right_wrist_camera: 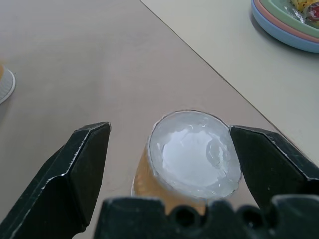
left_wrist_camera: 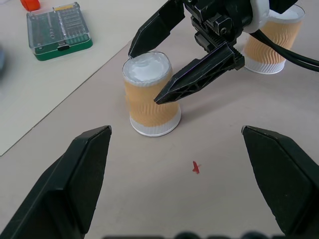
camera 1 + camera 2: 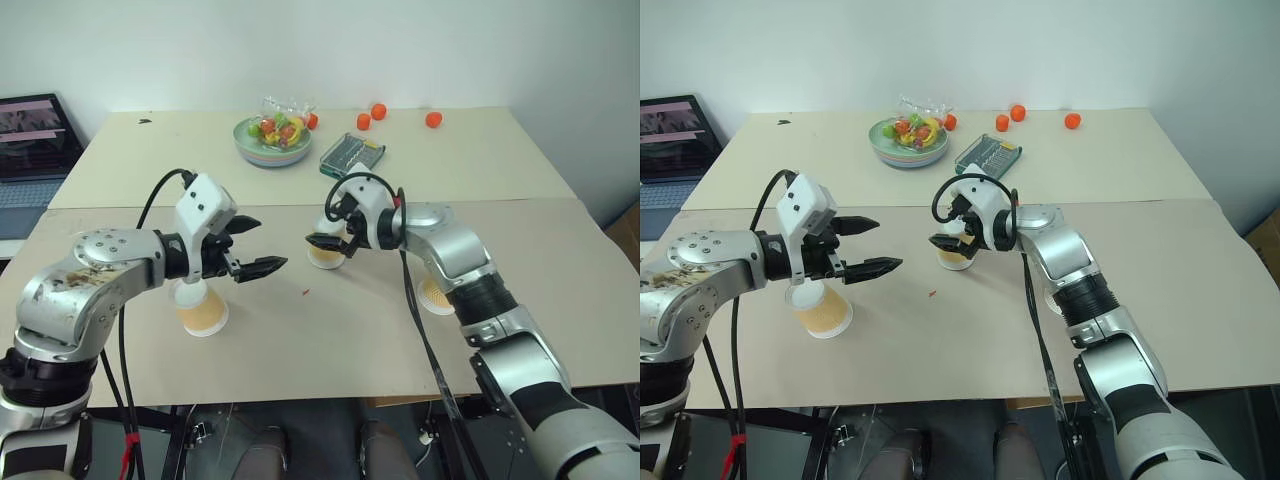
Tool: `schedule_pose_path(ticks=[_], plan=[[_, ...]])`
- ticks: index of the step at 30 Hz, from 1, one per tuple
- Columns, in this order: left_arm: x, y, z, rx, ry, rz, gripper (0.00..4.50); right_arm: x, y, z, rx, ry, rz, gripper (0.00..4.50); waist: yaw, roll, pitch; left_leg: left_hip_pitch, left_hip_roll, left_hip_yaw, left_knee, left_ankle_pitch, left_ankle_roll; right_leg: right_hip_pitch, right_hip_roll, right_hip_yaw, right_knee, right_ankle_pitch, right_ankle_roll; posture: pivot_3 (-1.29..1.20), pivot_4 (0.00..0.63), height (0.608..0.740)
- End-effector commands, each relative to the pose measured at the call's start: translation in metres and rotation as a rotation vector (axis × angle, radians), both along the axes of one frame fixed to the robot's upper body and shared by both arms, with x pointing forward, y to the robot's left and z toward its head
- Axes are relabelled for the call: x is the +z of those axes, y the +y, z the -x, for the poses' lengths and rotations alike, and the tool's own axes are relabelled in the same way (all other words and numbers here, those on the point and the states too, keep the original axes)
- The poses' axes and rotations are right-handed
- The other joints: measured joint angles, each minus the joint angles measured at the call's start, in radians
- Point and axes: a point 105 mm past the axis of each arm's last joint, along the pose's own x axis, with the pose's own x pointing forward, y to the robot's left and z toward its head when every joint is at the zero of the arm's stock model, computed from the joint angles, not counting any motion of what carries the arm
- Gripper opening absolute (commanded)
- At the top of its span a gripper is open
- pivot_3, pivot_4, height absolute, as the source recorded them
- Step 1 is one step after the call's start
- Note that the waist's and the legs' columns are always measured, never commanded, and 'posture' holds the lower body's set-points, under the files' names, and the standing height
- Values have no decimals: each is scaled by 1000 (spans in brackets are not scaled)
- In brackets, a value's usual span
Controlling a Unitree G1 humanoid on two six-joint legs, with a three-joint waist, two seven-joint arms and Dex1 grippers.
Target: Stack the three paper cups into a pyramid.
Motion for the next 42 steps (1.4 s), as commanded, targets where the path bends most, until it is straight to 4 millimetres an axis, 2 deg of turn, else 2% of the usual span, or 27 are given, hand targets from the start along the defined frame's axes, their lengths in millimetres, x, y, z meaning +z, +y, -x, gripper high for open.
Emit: schedule_pose_path(ticks=[1, 8, 15, 26, 35, 38, 41, 42], plan=[[11, -1, 6, -8, -44, 11, 4470, 27, 2, -6, 12, -84, -35, 4500, 0, 0, 0, 0, 0, 0, 0, 0, 0, 0, 0, 0, 0, 0, 0, 0, 150, 740], [11, 1, 7, -6, -40, 12, 4470, 33, 3, -9, 20, -101, -35, 4500, 0, 0, 0, 0, 0, 0, 0, 0, 0, 0, 0, 0, 0, 0, 0, 0, 150, 740], [10, 6, 7, -1, -34, -7, 4470, 19, -7, -10, 1, -73, -16, 4500, 0, 0, 0, 0, 0, 0, 0, 0, -1, 0, 0, 0, 0, 0, 0, 0, 150, 740], [18, 23, 3, 39, -52, -44, 4470, 3, -11, -10, -16, -42, -8, 4500, -2, 0, 0, 0, 0, 0, -1, 0, -1, 0, 0, 0, 0, 0, 0, 0, 150, 740], [21, 23, 4, 40, -59, -44, 4470, -5, -11, -12, -20, -25, -4, 4500, -2, 0, 0, 0, 0, 0, -1, 1, -1, 0, 0, 0, 0, 0, 0, 0, 150, 740], [22, 23, 5, 42, -60, -42, 4500, -4, -11, -12, -19, -22, -10, 3870, -3, 0, 0, 0, 0, 0, -1, 1, -1, 0, 0, 0, 0, 0, 0, 0, 150, 740], [23, 24, 5, 42, -59, -40, 4500, 0, -12, -13, -26, -34, -14, 2785, -4, 0, 0, 0, 0, 0, -1, 1, -1, 0, 0, 0, 0, 0, 0, 0, 150, 740], [23, 24, 5, 41, -59, -40, 4500, 2, -13, -14, -29, -40, -19, 2703, -4, 0, 0, 0, 0, 0, -1, 1, -1, 0, 0, 0, 0, 0, 0, 0, 150, 740]])
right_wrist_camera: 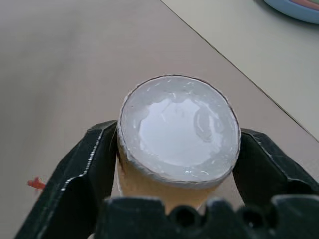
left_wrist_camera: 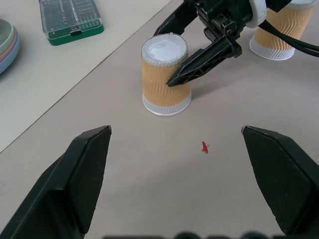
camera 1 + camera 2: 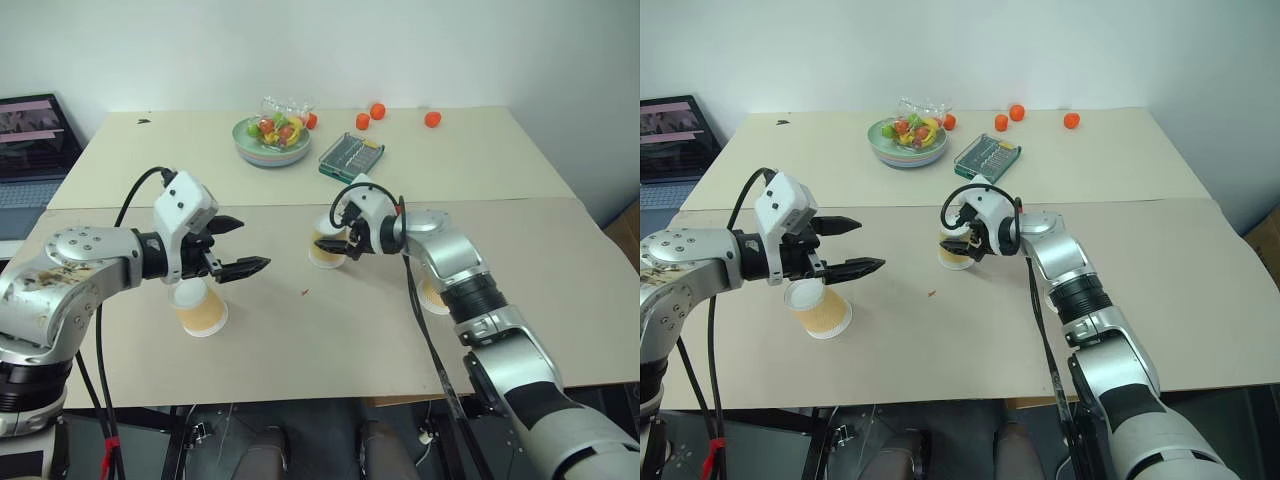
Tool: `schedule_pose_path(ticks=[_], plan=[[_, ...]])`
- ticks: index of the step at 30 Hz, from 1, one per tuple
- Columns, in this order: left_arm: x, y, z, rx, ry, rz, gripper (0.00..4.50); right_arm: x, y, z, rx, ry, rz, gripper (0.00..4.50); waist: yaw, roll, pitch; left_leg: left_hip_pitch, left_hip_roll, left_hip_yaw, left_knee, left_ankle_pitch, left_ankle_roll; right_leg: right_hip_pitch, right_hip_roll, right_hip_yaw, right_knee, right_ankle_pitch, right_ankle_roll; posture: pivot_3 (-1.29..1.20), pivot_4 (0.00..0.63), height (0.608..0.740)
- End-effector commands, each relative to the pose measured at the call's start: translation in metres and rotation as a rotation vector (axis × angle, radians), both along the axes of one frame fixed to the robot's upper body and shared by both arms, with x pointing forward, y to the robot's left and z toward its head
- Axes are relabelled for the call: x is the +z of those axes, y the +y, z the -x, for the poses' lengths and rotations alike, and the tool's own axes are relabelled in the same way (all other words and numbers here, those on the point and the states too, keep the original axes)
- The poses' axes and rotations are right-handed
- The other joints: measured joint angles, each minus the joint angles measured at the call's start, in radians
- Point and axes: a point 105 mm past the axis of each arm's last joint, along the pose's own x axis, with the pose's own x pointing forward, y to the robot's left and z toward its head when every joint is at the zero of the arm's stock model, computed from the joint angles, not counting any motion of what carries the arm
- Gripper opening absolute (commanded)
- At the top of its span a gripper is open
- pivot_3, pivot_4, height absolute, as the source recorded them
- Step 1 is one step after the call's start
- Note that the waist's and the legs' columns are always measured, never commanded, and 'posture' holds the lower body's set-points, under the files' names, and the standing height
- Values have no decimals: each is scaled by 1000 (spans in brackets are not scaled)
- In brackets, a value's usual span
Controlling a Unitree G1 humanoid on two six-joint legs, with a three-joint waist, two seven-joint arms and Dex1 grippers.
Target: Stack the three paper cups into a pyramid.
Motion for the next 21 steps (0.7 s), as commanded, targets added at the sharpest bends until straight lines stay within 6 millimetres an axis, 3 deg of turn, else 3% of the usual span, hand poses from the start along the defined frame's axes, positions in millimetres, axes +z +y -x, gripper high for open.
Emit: schedule_pose_path(ticks=[1, 5, 11, 17, 21], plan=[[18, 3, 2, 5, -68, -3, 4500, 23, -2, -3, -6, -69, -49, 2703, 0, 0, 0, 0, 0, 0, 0, 0, 0, 0, 0, 0, 0, 0, 0, 0, 150, 740], [23, 5, 2, 4, -74, -3, 4500, 33, -5, -1, -4, -83, -63, 2703, -1, 0, 0, 0, 0, 0, 0, 0, 0, 0, 0, 0, 0, 0, 0, 0, 150, 740], [39, 14, 0, 20, -99, -5, 4500, 57, -22, 28, 16, -95, -74, 2703, 4, 0, 0, -1, 0, 0, 0, 0, 0, -1, 0, 0, 0, 0, 0, 0, 150, 740], [39, 6, -3, -12, -102, -1, 4500, 41, -7, 73, 69, -24, -67, 2703, 4, 0, 0, 0, 0, 0, -1, 0, 0, -1, 0, 0, 0, 0, 0, 0, 150, 740], [40, 1, -4, -32, -104, 1, 4500, 31, -2, 90, 79, 10, -61, 2703, 7, 0, 0, 0, 0, 0, -1, 0, 0, 0, 0, 0, 1, 0, 0, 0, 150, 740]])
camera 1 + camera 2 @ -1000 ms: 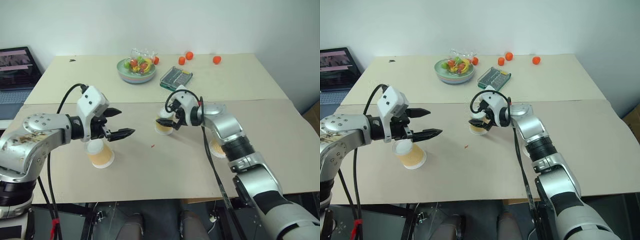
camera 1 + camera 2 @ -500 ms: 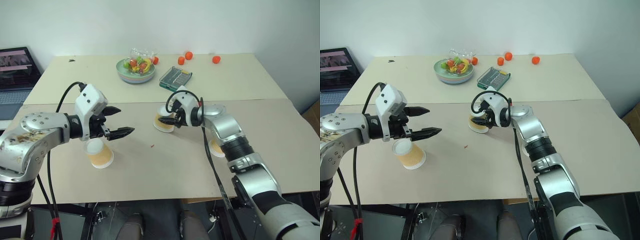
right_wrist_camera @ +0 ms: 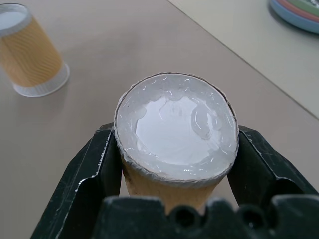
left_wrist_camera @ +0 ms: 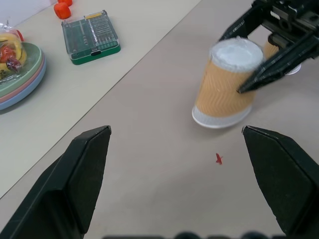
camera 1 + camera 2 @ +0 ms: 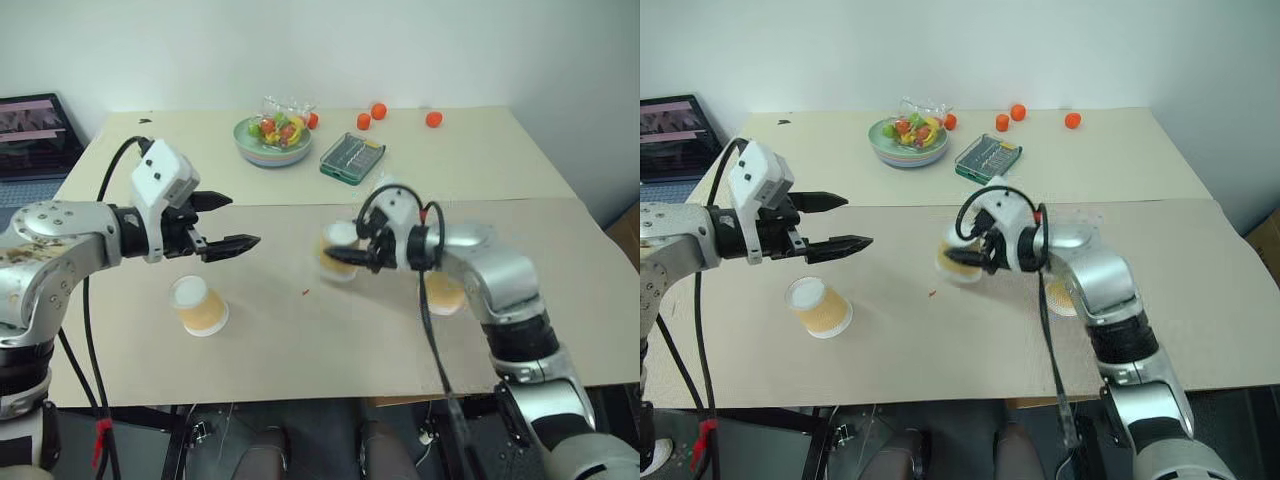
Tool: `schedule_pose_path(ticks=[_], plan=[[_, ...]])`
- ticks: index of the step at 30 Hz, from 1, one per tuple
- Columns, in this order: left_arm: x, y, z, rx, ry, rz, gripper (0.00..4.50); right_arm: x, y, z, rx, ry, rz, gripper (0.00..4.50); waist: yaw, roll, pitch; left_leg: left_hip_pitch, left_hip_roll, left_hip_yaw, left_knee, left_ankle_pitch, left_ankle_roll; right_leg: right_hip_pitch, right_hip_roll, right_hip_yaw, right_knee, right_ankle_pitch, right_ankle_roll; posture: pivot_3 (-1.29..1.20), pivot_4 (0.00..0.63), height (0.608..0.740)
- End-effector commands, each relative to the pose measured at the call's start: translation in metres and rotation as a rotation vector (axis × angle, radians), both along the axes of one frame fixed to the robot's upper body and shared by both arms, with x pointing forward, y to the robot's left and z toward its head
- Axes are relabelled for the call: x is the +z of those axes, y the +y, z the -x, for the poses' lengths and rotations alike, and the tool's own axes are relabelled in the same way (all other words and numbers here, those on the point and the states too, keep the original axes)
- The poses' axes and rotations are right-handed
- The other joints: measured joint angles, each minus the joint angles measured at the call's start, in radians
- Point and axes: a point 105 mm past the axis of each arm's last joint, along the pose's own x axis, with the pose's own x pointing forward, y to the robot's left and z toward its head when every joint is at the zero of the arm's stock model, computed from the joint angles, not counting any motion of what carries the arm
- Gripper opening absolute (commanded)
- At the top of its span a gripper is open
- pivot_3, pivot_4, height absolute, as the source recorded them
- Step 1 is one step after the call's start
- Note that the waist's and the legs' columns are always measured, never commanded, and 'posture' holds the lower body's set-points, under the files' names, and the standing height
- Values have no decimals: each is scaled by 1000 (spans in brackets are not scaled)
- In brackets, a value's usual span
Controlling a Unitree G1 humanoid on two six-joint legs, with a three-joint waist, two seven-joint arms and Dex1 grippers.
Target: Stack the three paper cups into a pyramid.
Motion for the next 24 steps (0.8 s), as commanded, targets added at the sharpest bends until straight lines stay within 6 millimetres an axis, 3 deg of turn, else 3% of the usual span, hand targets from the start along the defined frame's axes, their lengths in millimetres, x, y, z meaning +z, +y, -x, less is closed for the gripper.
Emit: schedule_pose_path(ticks=[1, 11, 24], plan=[[12, -4, 1, -19, -52, -5, 4500, 10, 7, 14, 22, -38, -13, 2703, 0, 0, 0, 0, 0, 0, 0, 0, 0, 0, 0, 0, 0, 0, 0, 0, 150, 740], [14, -10, 1, -49, -55, -13, 4500, -9, 34, 34, 44, 43, -20, 2703, 0, 0, 0, 1, 1, 0, 0, 0, 0, 1, 1, 0, 0, 0, 0, 0, 150, 740], [14, -13, 2, -62, -56, -13, 4500, -20, 38, 39, 32, 83, -1, 2703, 0, 0, 0, 1, 1, 0, 0, 0, 0, 1, 1, 0, 0, 0, 0, 0, 150, 740]])
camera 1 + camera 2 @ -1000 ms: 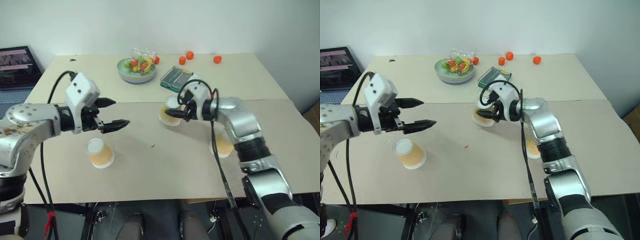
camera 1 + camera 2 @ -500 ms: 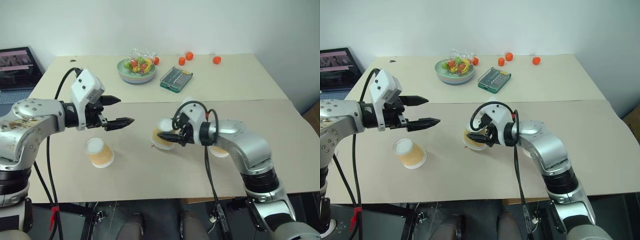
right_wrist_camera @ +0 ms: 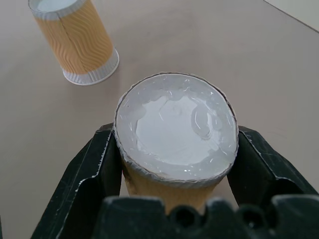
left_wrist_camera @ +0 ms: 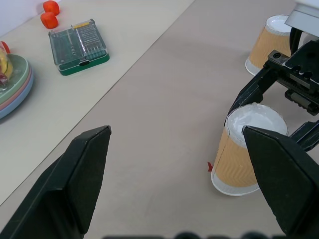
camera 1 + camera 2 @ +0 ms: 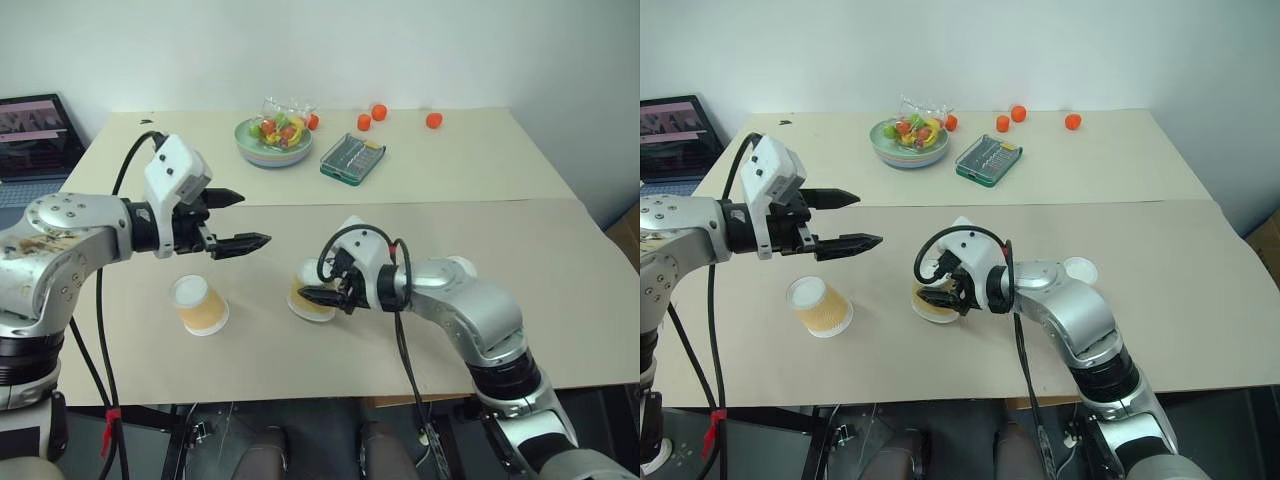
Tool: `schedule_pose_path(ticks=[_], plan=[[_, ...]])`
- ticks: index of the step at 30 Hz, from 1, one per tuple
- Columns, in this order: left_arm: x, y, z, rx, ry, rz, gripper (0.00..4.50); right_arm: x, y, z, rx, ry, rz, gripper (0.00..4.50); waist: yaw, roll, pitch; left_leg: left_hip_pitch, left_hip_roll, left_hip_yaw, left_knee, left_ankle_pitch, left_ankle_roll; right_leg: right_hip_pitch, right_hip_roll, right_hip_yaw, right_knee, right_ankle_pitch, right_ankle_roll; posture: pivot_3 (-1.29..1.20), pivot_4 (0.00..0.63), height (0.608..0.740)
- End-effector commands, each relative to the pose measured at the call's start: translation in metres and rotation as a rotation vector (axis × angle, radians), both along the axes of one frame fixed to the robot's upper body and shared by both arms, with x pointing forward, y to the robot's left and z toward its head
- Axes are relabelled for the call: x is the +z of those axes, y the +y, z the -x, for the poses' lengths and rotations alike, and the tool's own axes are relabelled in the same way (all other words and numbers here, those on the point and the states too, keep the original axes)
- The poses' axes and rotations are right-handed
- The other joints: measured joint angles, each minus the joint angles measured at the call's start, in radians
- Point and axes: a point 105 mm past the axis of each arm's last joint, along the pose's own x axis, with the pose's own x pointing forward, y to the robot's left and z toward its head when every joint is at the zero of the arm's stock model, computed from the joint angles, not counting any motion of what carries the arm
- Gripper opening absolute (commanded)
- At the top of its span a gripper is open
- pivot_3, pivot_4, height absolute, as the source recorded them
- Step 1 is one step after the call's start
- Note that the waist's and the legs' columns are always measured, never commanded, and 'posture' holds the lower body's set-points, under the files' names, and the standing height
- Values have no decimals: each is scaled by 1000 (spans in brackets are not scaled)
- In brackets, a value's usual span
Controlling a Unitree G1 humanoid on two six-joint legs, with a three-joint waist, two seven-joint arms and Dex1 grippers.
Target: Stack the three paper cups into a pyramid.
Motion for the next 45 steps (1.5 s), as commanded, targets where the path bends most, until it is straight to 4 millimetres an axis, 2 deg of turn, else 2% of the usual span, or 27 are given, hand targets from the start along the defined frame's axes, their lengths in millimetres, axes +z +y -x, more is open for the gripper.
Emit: schedule_pose_path(ticks=[1, 2, 3, 6, 10, 14, 24, 27, 32, 34, 38, 41, 45], plan=[[12, -4, 2, -24, -56, -5, 4500, 10, 7, 8, 28, -33, -27, 2703, 0, 0, 0, 0, 0, 0, 0, 0, 0, 0, 0, 0, 0, 0, 0, 0, 150, 740], [12, -5, 2, -26, -57, -4, 4500, 10, 7, 7, 25, -32, -29, 2703, 0, 0, 0, 0, 0, 0, 0, 0, 0, 0, 0, 0, 0, 0, 0, 0, 150, 740], [12, -5, 2, -28, -57, -4, 4500, 10, 7, 7, 23, -31, -30, 3681, 0, 0, 0, 0, 0, 0, 0, 0, 0, 0, 0, 0, 0, 0, 0, 0, 150, 740], [12, -6, 2, -31, -58, -4, 4500, 11, 8, 7, 24, -29, -34, 4479, 0, 0, 0, 0, 0, 0, 0, 0, 0, 0, 0, 0, 0, 0, 0, 0, 150, 740], [12, -7, 1, -37, -58, -4, 4500, 14, 7, 7, 23, -27, -37, 4479, 0, 0, 0, 0, 0, 0, 0, 0, 0, 0, 0, 0, 0, 0, 0, 0, 150, 740], [12, -7, 1, -41, -57, -4, 4500, 26, -1, 5, 6, -13, -64, 4479, 1, 0, 0, 0, 0, 0, 0, 0, 0, 0, 0, 0, 0, 0, 0, 0, 150, 740], [9, -13, -1, -72, -45, 4, 4500, 70, -18, 10, 9, -22, -138, 4479, 1, 0, 0, 0, 0, 0, 0, 0, 0, 0, 0, 0, 0, 0, 0, 0, 150, 740], [7, -17, 3, -109, -27, 5, 4500, 75, -38, 8, -26, -44, -105, 4479, 2, 0, 0, 0, 0, 0, 0, 0, 0, 0, 0, 0, 0, 0, 0, 0, 150, 740], [5, -21, 12, -170, -4, -8, 4500, 80, -85, 4, -134, -89, -12, 4479, 6, 0, 0, -1, 0, 0, 0, 0, 0, 1, 0, -1, -1, 0, 0, 0, 150, 740], [4, -22, 16, -204, 3, -21, 4500, 85, -116, 3, -219, -105, 27, 4479, 5, 0, 0, -1, 0, 0, 0, 0, 0, 0, 0, -1, -1, 0, 0, 0, 150, 740], [4, -20, 21, -232, 19, -33, 4500, 93, -163, 10, -343, -121, 86, 4479, 3, 0, 0, -1, 0, 1, 0, 0, 1, 1, 0, -1, -2, 0, 0, 0, 150, 740], [4, -20, 22, -247, 22, -40, 4500, 87, -200, 20, -438, -107, 145, 4479, 6, 0, 0, -1, 1, 1, 0, 0, 1, 1, 1, -1, -2, 0, 0, 0, 150, 740], [4, -23, 20, -260, 23, -38, 4500, 77, -221, 28, -484, -92, 167, 4479, 7, 0, 0, -1, 1, 2, 1, -1, 1, 3, 0, -1, -3, 0, 0, 0, 150, 740]])
